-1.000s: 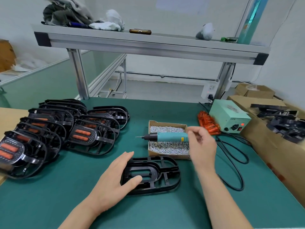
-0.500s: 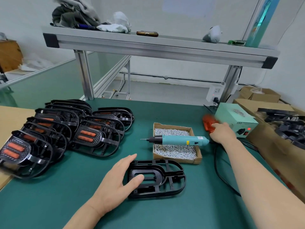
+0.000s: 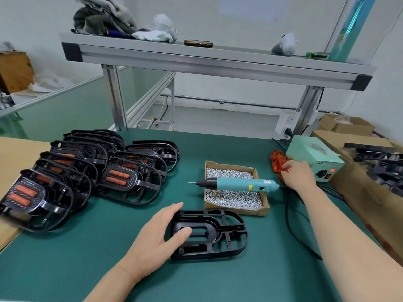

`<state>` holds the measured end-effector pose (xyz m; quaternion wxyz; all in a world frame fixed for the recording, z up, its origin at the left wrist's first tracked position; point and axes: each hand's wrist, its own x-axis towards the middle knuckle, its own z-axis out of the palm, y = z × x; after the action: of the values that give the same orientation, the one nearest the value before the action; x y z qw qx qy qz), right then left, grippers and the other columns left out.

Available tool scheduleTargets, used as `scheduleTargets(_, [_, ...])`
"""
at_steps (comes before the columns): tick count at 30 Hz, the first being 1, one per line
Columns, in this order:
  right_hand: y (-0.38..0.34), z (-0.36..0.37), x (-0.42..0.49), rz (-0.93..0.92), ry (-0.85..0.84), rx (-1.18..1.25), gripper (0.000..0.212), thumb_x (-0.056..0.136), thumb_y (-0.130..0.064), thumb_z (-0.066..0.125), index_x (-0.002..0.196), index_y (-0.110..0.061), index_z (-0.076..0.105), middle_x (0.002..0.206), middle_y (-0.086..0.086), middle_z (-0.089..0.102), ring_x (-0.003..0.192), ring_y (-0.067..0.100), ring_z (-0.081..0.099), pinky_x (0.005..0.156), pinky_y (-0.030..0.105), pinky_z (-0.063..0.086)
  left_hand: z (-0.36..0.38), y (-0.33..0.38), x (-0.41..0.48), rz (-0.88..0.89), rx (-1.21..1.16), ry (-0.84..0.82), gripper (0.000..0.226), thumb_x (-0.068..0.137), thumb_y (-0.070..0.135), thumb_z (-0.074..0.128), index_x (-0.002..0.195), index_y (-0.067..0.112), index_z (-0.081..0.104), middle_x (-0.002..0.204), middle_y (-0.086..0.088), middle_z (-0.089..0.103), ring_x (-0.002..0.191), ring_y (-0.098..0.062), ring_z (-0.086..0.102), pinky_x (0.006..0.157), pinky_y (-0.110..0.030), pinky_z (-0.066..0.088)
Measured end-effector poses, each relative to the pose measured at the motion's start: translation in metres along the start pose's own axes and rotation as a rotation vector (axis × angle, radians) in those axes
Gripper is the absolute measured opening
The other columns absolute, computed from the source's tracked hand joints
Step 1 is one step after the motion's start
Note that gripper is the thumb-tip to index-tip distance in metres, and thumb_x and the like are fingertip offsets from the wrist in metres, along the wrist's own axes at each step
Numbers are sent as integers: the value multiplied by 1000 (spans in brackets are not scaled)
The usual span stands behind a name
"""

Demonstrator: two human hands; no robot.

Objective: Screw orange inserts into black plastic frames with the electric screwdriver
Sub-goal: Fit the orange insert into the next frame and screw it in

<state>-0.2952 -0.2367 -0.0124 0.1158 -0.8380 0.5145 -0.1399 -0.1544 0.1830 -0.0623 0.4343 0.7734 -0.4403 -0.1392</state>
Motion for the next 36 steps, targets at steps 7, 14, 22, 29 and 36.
scheduleTargets(7, [-7,-14,-23,-94,159,241,33,96,-10,50,120,-22,70,128,16,55,115,38,55,105,43,42,0,1,0,-5,-2,5,67,88,61,53,148,35,39,151,24,38,142,7,27,121,-32,25])
scheduleTargets(14, [-22,-20,-67,-275,324,538,30,99,-8,48,109,-23,72,116,0,64,104,11,53,95,29,39,0,2,0,-6,1,12,70,85,65,51,148,35,40,149,24,40,140,9,30,119,-28,27])
scheduleTargets(22, [-48,-15,-118,-430,319,766,29,94,3,55,92,-20,72,112,-10,67,113,2,59,104,40,48,1,0,0,-2,-10,27,68,85,65,52,146,37,43,147,27,43,136,12,34,116,-24,28])
scheduleTargets(29, [-73,2,-163,-582,242,918,31,95,7,58,98,-19,75,118,-5,68,116,16,62,98,42,51,2,-2,1,-7,-35,57,68,85,68,53,145,36,44,143,29,45,133,13,37,116,-27,33])
scheduleTargets(36, [-90,22,-195,-658,140,1031,25,95,-7,56,109,-24,67,120,-6,67,118,24,62,95,42,52,4,-3,2,27,-62,73,65,86,65,54,145,40,44,144,29,45,136,8,38,117,-34,35])
